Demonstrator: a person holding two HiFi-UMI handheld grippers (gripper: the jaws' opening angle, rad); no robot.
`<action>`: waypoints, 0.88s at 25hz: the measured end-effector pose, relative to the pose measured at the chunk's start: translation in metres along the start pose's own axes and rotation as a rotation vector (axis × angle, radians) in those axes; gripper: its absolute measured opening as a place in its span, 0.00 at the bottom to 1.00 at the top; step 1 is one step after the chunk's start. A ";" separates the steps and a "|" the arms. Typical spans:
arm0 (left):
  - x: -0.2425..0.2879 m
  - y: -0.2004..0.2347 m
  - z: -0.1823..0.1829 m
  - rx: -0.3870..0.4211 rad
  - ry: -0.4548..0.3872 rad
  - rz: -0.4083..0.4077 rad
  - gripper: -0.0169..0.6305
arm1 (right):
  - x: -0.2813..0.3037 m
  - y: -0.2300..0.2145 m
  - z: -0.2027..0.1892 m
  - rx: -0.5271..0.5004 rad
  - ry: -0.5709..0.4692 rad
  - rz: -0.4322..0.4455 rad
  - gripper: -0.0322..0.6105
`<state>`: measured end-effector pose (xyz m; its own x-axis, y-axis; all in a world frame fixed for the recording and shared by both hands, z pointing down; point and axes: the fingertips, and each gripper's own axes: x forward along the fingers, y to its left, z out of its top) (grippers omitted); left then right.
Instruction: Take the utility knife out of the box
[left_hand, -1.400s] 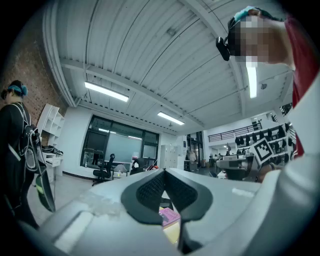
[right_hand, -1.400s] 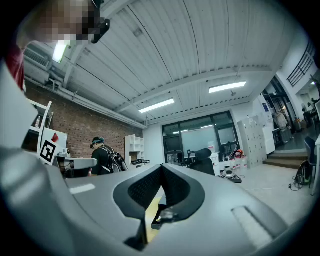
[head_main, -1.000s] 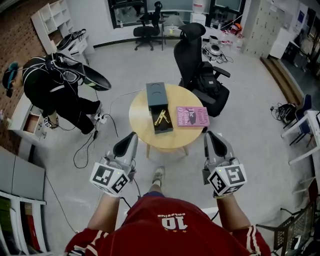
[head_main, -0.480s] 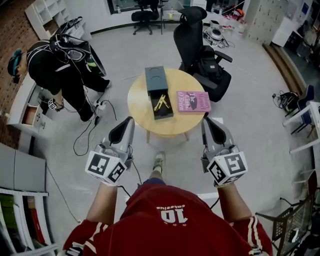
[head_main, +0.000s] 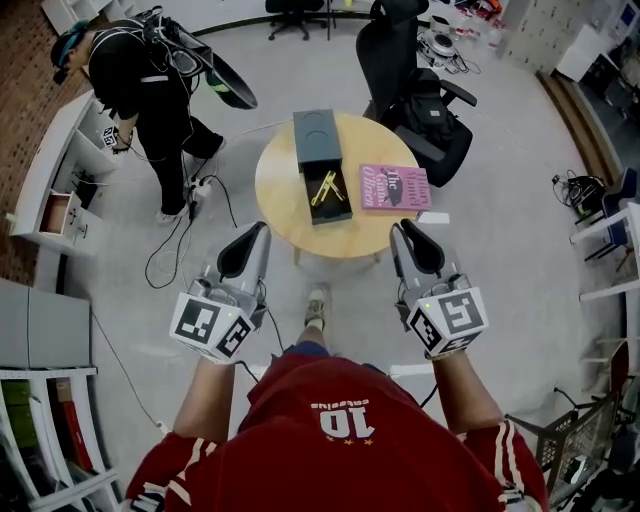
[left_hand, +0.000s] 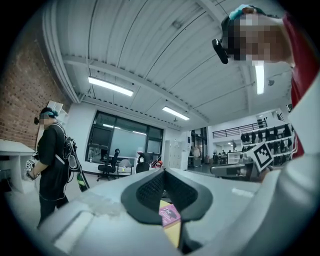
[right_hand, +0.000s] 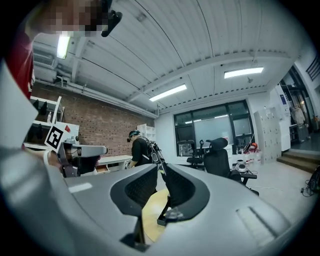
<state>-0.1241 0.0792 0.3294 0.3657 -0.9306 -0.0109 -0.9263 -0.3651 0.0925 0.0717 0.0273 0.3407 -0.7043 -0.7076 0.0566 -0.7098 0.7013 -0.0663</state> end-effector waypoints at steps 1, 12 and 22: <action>0.002 0.003 -0.002 -0.003 0.006 0.002 0.03 | 0.006 0.000 -0.001 0.000 0.004 0.004 0.11; 0.042 0.047 -0.011 -0.022 0.029 0.016 0.03 | 0.071 -0.024 -0.019 0.013 0.054 0.020 0.15; 0.093 0.082 0.002 0.000 0.011 -0.036 0.03 | 0.130 -0.043 -0.029 0.019 0.045 0.008 0.15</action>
<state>-0.1658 -0.0373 0.3339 0.4000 -0.9165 -0.0032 -0.9125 -0.3986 0.0918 0.0107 -0.0921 0.3798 -0.7098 -0.6971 0.1010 -0.7043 0.7046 -0.0862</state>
